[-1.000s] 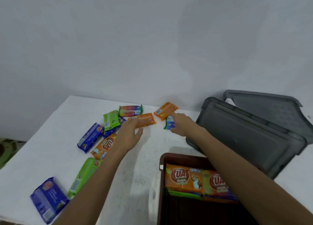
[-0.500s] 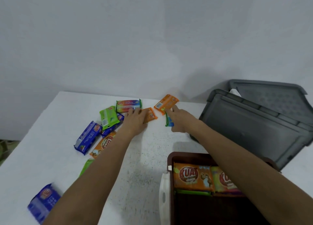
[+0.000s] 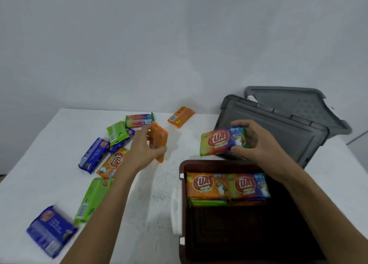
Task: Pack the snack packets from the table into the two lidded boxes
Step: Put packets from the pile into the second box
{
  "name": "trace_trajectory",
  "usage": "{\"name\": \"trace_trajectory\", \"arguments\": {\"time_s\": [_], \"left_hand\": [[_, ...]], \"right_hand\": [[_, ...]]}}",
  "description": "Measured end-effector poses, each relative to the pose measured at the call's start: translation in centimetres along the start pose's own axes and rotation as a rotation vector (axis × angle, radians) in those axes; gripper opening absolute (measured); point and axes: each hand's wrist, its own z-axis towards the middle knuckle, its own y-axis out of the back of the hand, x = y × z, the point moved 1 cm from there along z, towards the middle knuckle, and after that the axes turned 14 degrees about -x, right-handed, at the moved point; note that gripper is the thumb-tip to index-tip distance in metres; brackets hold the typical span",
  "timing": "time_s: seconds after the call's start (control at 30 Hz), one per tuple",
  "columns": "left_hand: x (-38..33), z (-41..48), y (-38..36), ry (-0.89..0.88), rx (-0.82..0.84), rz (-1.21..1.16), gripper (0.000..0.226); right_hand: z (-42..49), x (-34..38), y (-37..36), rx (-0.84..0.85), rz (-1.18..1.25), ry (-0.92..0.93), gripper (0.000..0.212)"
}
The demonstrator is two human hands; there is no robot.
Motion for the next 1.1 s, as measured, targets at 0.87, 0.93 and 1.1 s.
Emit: {"name": "trace_trajectory", "arguments": {"time_s": [0.87, 0.93, 1.1], "left_hand": [[-6.4, -17.3, -0.8, 0.107, 0.049, -0.668, 0.058], [-6.3, -17.3, -0.8, 0.108, 0.051, -0.667, 0.058], [-6.2, -17.2, -0.9, 0.114, 0.044, -0.658, 0.058]], "right_hand": [[-10.2, -9.5, -4.4, 0.442, -0.725, 0.145, 0.035], [-9.9, -10.2, -4.5, 0.459, -0.753, 0.112, 0.031], [-9.7, -10.8, -5.0, 0.468, -0.798, 0.092, 0.03]]}}
